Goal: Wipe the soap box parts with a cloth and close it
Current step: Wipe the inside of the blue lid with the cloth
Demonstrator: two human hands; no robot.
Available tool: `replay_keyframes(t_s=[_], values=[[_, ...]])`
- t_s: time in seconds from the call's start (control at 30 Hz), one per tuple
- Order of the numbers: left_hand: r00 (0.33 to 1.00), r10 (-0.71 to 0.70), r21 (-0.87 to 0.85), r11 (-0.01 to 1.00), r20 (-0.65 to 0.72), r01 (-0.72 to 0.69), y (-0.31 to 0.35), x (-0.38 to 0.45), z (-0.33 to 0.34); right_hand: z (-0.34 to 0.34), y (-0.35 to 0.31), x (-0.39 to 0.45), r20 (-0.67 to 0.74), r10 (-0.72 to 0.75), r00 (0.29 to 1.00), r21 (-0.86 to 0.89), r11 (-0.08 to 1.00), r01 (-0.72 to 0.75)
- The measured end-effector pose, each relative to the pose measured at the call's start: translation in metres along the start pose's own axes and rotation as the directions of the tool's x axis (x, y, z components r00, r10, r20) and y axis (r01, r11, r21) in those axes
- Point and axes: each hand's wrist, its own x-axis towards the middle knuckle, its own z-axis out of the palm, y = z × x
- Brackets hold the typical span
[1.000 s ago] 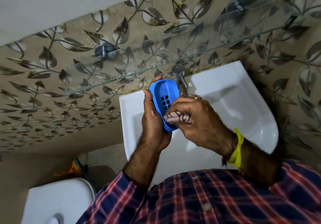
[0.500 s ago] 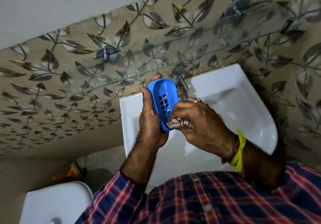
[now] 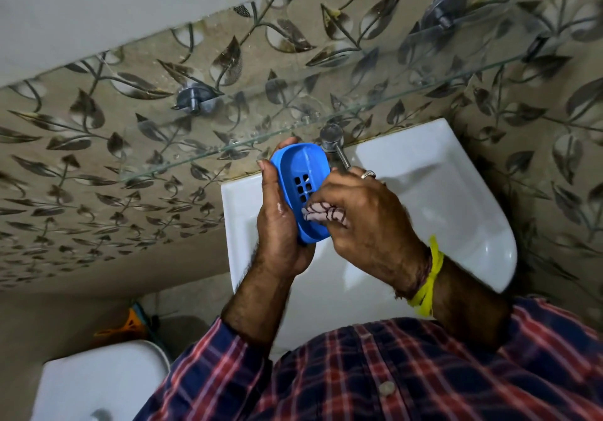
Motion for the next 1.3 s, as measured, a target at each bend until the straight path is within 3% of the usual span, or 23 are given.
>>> replay_keyframes(t_s=[0.13, 0.23, 0.4, 0.5, 0.67, 0.8, 0.93, 1.07, 1.2, 1.3], values=[[1.000, 0.011, -0.018, 1.000, -0.019, -0.011, -0.002, 0.001, 0.000, 0.002, 0.001, 0.001, -0.042, 0.059, 0.997, -0.078, 0.995, -0.062], [1.000, -0.004, -0.030, 1.000, -0.012, 0.003, -0.005, 0.001, 0.001, 0.003, 0.002, 0.012, -0.147, 0.102, 0.984, -0.017, 0.994, -0.106], [1.000, 0.014, -0.044, 0.999, -0.017, -0.015, -0.002, 0.001, -0.001, 0.005, 0.007, -0.001, -0.070, 0.035, 0.997, -0.033, 0.999, -0.037], [0.999, 0.010, -0.026, 1.000, -0.040, -0.011, -0.007, -0.001, 0.005, 0.007, 0.006, 0.010, -0.200, 0.117, 0.973, -0.002, 0.993, -0.119], [1.000, 0.017, -0.026, 1.000, -0.021, -0.018, -0.009, -0.005, 0.003, 0.006, 0.009, 0.006, -0.125, -0.014, 0.992, 0.003, 1.000, 0.015], [0.998, -0.014, -0.019, 1.000, -0.061, 0.013, -0.015, -0.005, 0.008, 0.004, 0.008, 0.019, -0.239, 0.100, 0.966, 0.026, 0.995, -0.096], [0.996, -0.005, -0.040, 0.999, -0.087, 0.001, -0.012, -0.005, 0.005, 0.008, 0.001, 0.005, -0.125, -0.059, 0.990, 0.000, 0.998, 0.060], [0.996, -0.021, 0.003, 1.000, -0.092, 0.021, -0.018, -0.008, 0.008, 0.006, 0.009, 0.015, -0.230, 0.079, 0.970, -0.020, 0.996, -0.085], [0.998, 0.003, -0.033, 0.999, -0.062, -0.005, -0.013, -0.009, 0.006, 0.009, 0.006, 0.011, -0.184, 0.005, 0.983, 0.035, 0.999, 0.002], [0.996, -0.020, 0.056, 0.998, -0.085, 0.025, -0.021, -0.014, 0.014, 0.005, 0.008, 0.022, -0.330, 0.112, 0.937, 0.051, 0.994, -0.101]])
